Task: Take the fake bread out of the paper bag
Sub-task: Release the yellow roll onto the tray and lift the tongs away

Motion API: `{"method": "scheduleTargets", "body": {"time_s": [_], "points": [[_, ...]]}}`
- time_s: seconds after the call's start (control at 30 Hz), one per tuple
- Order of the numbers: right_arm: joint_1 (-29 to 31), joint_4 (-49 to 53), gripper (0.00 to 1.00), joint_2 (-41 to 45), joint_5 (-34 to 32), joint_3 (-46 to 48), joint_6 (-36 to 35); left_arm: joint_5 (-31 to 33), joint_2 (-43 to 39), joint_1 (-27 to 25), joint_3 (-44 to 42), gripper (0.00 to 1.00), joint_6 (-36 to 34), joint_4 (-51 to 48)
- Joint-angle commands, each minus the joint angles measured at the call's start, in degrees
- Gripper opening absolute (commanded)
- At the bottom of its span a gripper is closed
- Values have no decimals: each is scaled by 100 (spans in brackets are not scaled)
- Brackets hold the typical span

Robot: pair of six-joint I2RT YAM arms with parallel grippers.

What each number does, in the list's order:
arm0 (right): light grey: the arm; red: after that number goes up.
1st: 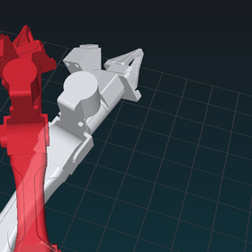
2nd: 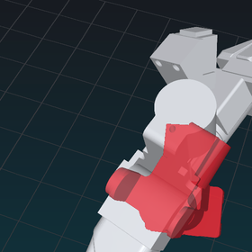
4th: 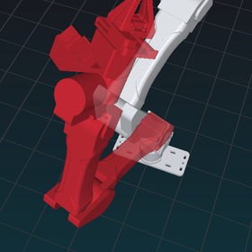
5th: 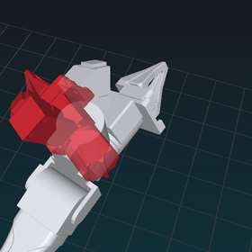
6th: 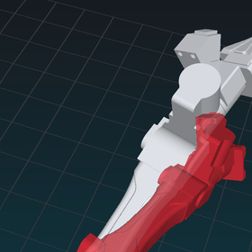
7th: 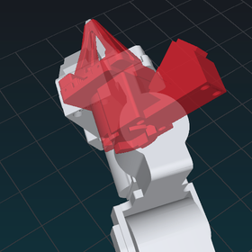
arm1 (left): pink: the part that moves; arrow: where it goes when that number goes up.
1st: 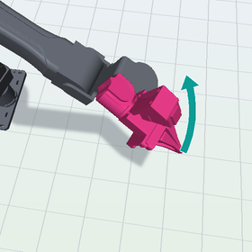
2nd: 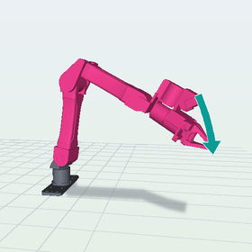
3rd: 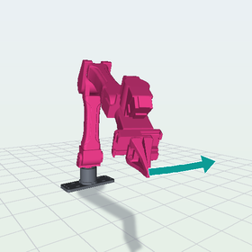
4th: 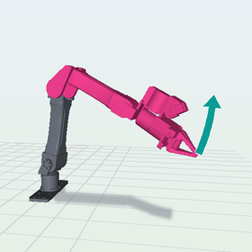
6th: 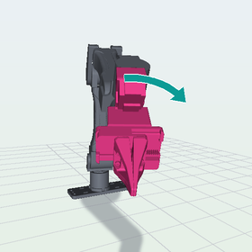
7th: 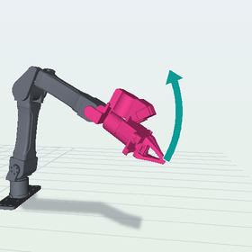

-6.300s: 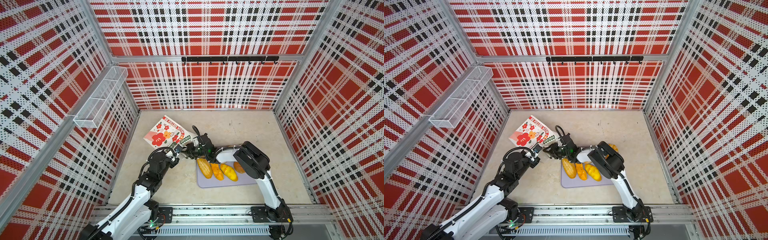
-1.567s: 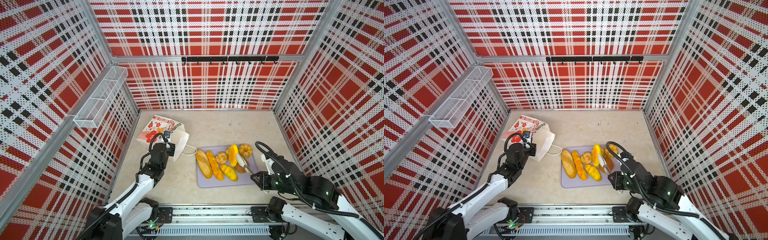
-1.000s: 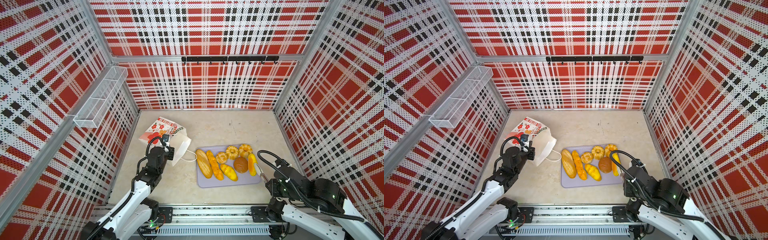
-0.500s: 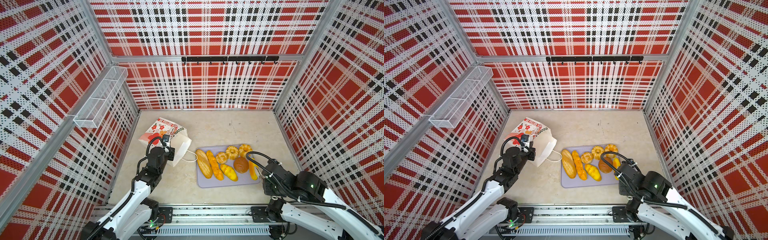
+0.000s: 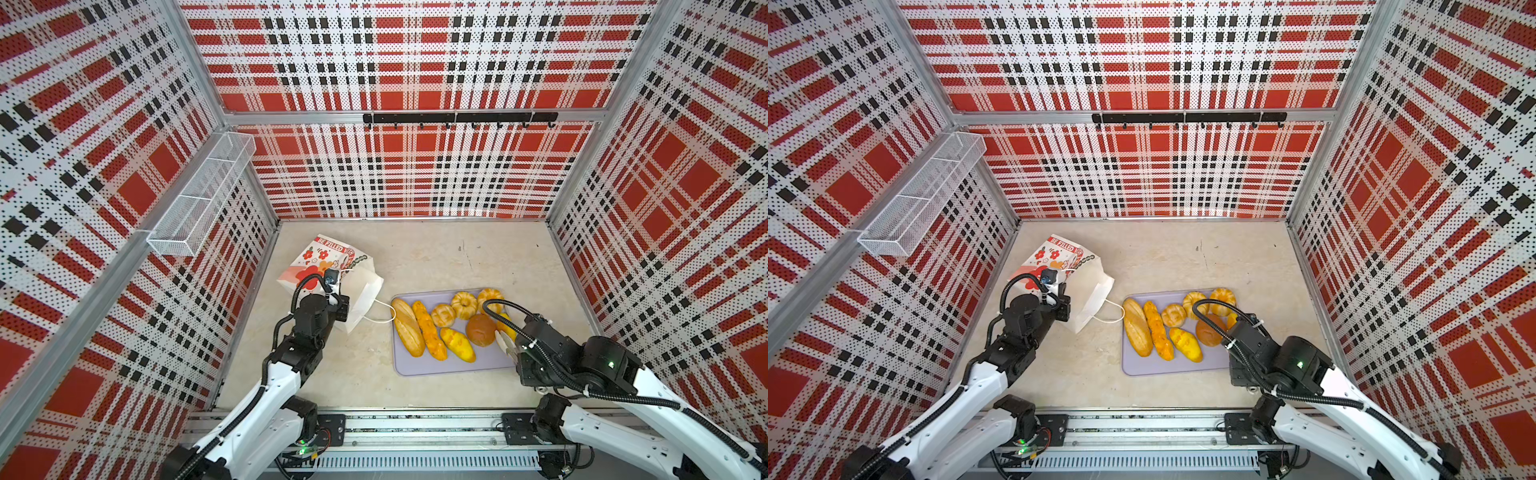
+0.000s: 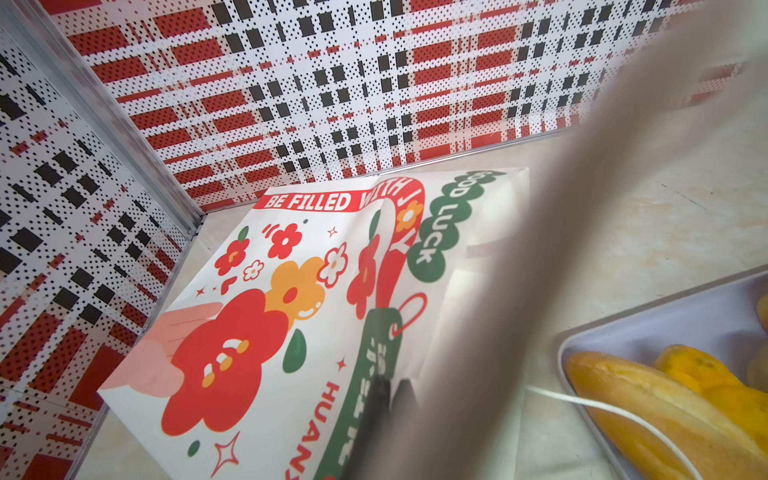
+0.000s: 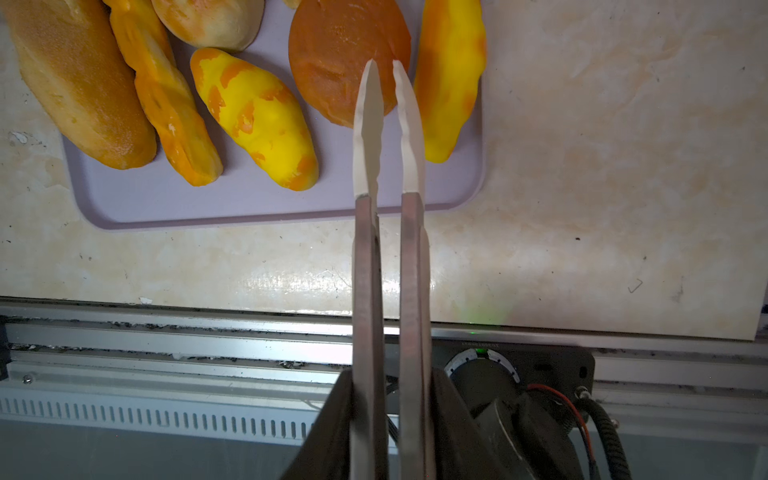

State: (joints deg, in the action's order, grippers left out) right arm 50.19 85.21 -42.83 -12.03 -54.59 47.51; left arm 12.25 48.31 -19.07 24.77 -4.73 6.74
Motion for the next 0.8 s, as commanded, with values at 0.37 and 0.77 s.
{"method": "scheduleTargets", "body": {"time_s": [0.37, 0.77], "points": [[-169, 289, 7, 166, -537, -636, -136, 33, -121, -61, -52, 0, 130, -50], [-2670, -777, 0, -864, 363, -436, -2113, 15, -173, -132, -51, 0, 137, -68]]}}
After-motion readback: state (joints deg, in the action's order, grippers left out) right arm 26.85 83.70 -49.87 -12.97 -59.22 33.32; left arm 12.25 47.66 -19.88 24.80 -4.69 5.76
